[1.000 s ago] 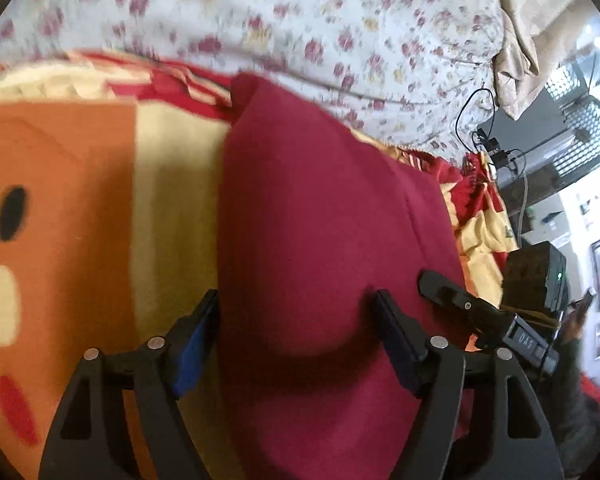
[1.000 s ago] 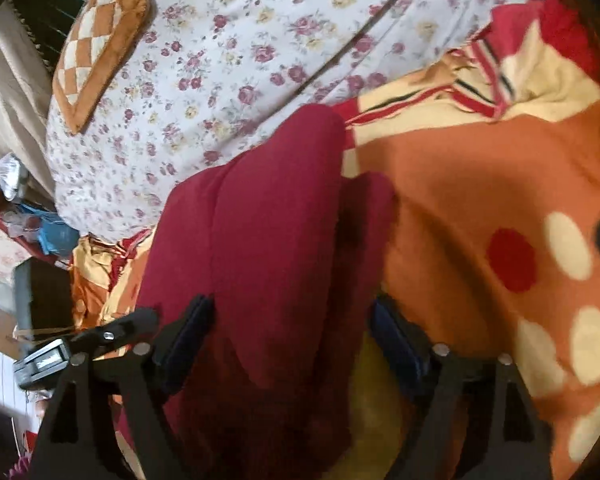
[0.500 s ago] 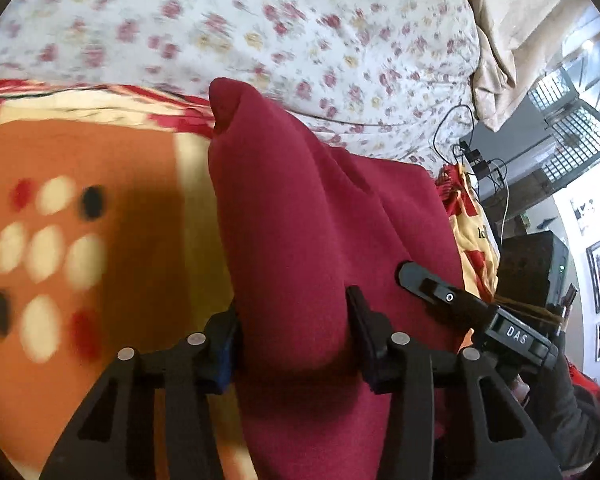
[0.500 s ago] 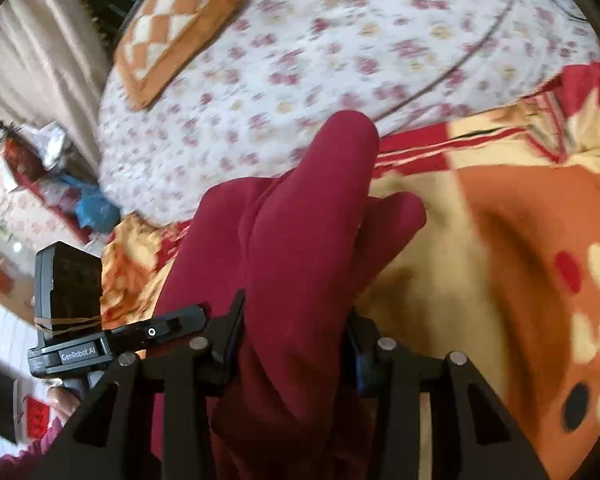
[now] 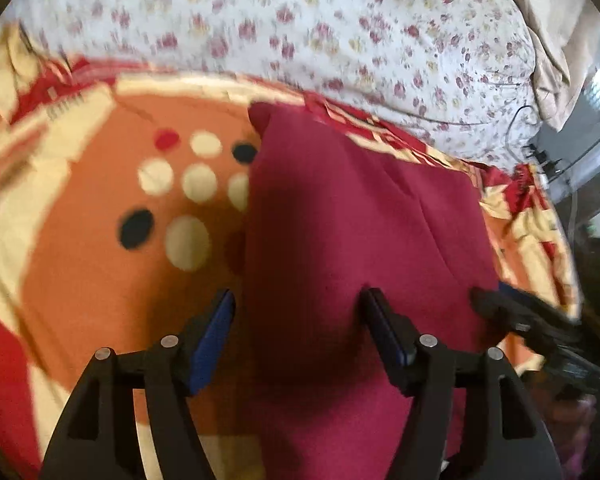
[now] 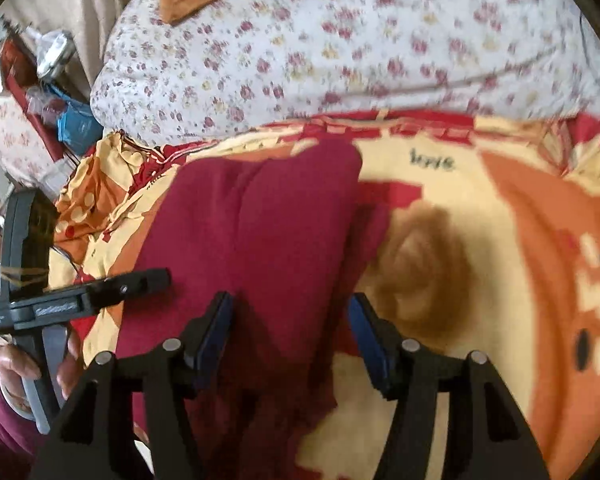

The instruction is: Fold small clothes

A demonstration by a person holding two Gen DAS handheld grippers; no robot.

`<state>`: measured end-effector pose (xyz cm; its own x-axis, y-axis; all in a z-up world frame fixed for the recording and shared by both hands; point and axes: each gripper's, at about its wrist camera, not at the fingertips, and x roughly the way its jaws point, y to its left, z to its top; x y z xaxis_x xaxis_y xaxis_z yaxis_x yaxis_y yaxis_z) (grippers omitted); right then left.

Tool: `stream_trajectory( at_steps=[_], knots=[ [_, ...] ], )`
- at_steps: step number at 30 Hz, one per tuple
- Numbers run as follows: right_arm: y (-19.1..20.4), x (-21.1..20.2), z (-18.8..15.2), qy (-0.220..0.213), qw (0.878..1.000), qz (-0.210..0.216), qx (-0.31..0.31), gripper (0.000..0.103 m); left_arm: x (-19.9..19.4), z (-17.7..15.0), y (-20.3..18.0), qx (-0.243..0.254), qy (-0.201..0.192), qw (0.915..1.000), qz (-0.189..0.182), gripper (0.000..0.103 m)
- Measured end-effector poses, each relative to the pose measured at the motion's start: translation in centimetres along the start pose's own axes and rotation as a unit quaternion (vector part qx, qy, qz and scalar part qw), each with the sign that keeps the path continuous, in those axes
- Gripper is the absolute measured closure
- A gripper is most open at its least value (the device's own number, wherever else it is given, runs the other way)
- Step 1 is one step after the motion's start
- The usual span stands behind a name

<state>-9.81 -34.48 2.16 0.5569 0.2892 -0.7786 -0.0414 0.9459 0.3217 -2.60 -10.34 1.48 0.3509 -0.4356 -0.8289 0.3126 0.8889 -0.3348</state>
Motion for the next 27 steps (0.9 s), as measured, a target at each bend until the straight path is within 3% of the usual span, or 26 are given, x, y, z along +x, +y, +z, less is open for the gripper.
stream_trajectory(
  at_steps=[4, 6, 7, 14, 20, 27],
  knots=[
    [1.5, -1.2, -0.3, 0.002, 0.999, 0.002, -0.033, 0.04, -0.9, -0.4, -0.9, 0.01, -0.025, 0.9994, 0.023, 0.046],
    [1.9, -0.2, -0.9, 0.01, 0.998, -0.037, -0.054, 0.041, -1.2, -0.6, -1.0, 0.007, -0.034, 0.9989, 0.032, 0.046],
    [1.8, 1.0, -1.3, 0.019, 0.995, -0.076, -0.063, 0.041, -1.2, -0.8, -1.2, 0.007, -0.036, 0.9987, 0.036, 0.046],
    [0.9, -0.4, -2.2, 0.003, 0.998, -0.058, -0.03, 0.04, -2.4, -1.9, -1.7, 0.015, -0.062, 0.9943, 0.086, 0.046],
    [2.8, -3.0, -2.1, -0.036, 0.997, -0.061, -0.034, 0.037, -3.4, -2.4, -2.3, 0.016, -0.073, 0.9928, 0.094, 0.046],
    [4.6, -4.0, -1.8, -0.067, 0.993, -0.086, -0.043, 0.026, -5.3, -2.7, -2.9, 0.024, -0.108, 0.9869, 0.118, 0.046]
  ],
)
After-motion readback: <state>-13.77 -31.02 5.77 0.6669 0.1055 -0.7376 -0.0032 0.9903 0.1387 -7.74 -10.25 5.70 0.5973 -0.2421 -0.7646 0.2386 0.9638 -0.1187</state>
